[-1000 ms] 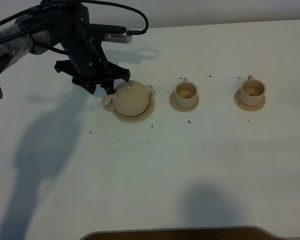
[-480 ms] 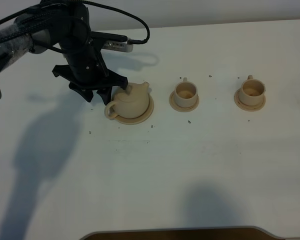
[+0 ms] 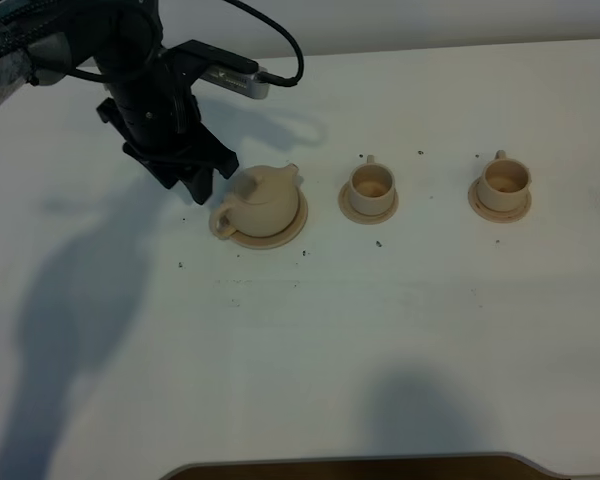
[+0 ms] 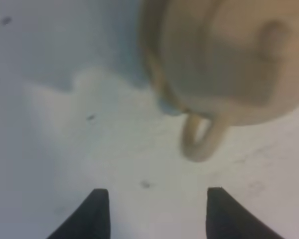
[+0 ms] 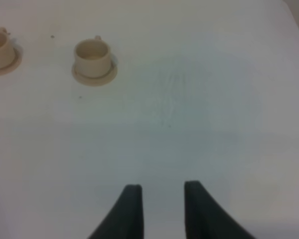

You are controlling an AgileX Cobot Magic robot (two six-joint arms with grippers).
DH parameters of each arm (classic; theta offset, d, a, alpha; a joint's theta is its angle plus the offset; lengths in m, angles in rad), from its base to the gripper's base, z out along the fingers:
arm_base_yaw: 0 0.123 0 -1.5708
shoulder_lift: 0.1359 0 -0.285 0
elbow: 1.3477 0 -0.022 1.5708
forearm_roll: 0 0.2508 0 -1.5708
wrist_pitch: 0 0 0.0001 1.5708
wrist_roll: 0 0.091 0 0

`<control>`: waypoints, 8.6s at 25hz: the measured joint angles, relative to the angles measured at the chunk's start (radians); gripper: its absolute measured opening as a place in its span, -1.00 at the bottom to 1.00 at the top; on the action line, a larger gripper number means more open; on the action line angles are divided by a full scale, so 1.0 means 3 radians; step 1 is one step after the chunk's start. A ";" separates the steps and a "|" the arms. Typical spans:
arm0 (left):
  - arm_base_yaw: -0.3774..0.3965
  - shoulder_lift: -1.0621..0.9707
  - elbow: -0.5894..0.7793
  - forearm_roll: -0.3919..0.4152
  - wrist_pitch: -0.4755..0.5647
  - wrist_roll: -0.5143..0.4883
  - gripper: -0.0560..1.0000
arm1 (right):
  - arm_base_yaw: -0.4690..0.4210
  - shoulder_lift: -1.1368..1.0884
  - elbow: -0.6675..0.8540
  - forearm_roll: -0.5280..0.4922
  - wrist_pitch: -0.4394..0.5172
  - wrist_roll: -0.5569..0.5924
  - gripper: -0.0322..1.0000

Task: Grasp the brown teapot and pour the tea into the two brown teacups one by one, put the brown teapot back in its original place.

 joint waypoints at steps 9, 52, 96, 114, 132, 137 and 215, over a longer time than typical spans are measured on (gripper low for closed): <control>-0.0092 0.0154 0.0000 -0.0042 0.0000 0.0371 -0.07 | 0.0000 0.0000 0.0000 0.0000 0.0000 0.0000 -0.49; -0.0298 0.0424 -0.0204 0.0318 0.0000 0.0683 -0.07 | 0.0000 -0.0003 0.0000 0.0000 0.0000 0.0000 -0.49; -0.0295 0.0551 -0.0207 0.0267 -0.0013 0.0943 -0.70 | 0.0000 -0.0003 0.0000 0.0000 0.0000 0.0000 -0.49; -0.0295 0.0436 -0.0207 0.0227 -0.0101 0.1023 -0.70 | 0.0000 -0.0003 0.0000 0.0000 0.0000 0.0000 -0.49; -0.0295 0.0483 -0.0207 0.0237 -0.0079 0.1023 -0.55 | 0.0000 -0.0003 0.0000 0.0000 0.0000 0.0000 -0.49; -0.0295 0.0483 -0.0207 0.0222 -0.0056 0.1023 -0.23 | 0.0000 -0.0003 0.0000 0.0000 0.0000 0.0000 -0.49; -0.0298 0.0476 -0.0516 0.0127 0.0001 0.0962 -0.69 | 0.0000 -0.0003 0.0000 0.0000 0.0000 0.0000 -0.49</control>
